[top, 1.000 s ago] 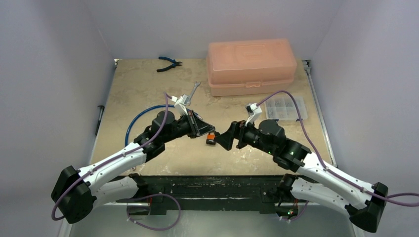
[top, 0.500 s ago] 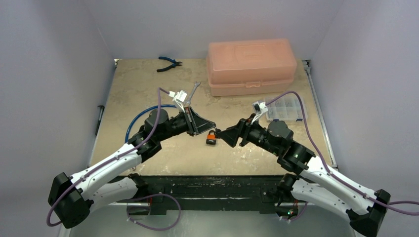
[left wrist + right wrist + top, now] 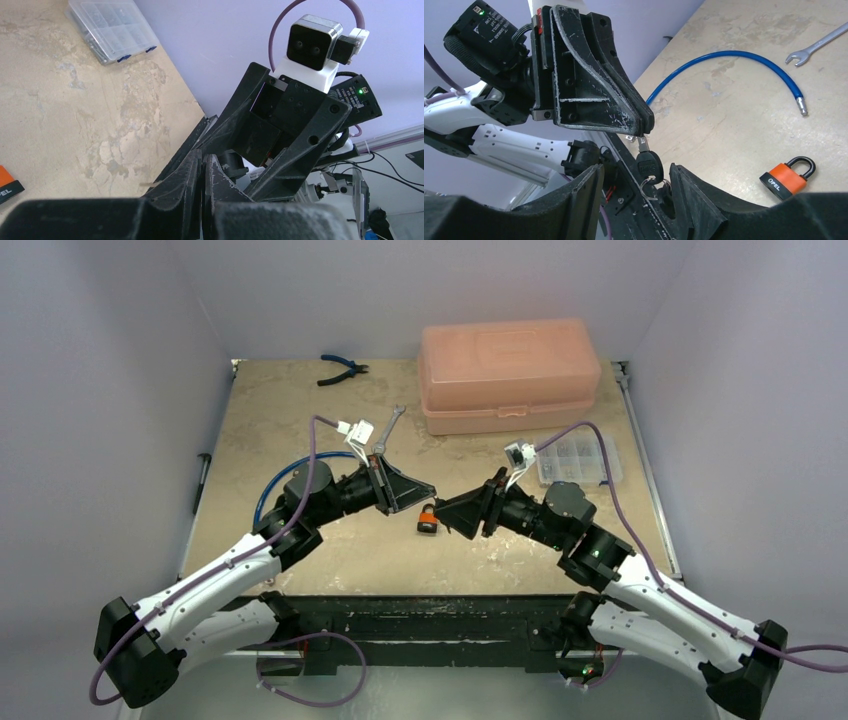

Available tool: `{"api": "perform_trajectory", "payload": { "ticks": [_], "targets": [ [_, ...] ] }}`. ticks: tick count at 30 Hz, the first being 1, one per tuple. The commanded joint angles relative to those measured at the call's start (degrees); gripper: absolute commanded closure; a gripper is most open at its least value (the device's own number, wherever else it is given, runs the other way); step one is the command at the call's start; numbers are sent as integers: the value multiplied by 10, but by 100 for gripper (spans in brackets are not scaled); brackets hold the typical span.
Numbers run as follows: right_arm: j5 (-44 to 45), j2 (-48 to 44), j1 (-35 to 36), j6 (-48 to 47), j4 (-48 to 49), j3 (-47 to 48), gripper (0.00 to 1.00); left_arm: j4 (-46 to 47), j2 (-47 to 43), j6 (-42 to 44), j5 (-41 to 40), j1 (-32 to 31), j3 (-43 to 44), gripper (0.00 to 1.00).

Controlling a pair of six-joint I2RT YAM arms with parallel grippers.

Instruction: Unlock with the key

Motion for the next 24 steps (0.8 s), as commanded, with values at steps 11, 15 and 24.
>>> {"api": "perform_trajectory", "payload": {
  "ticks": [11,15,24],
  "targets": [
    [-12,16,-2,0,39,2,54,38,-11,8,8,-2,31,100],
    [-12,19,-2,0,41,2,62,37,-10,8,7,-2,30,100],
    [-21,22,-2,2,45,1,76,34,-10,10,2,-2,28,100]
  ]
}}
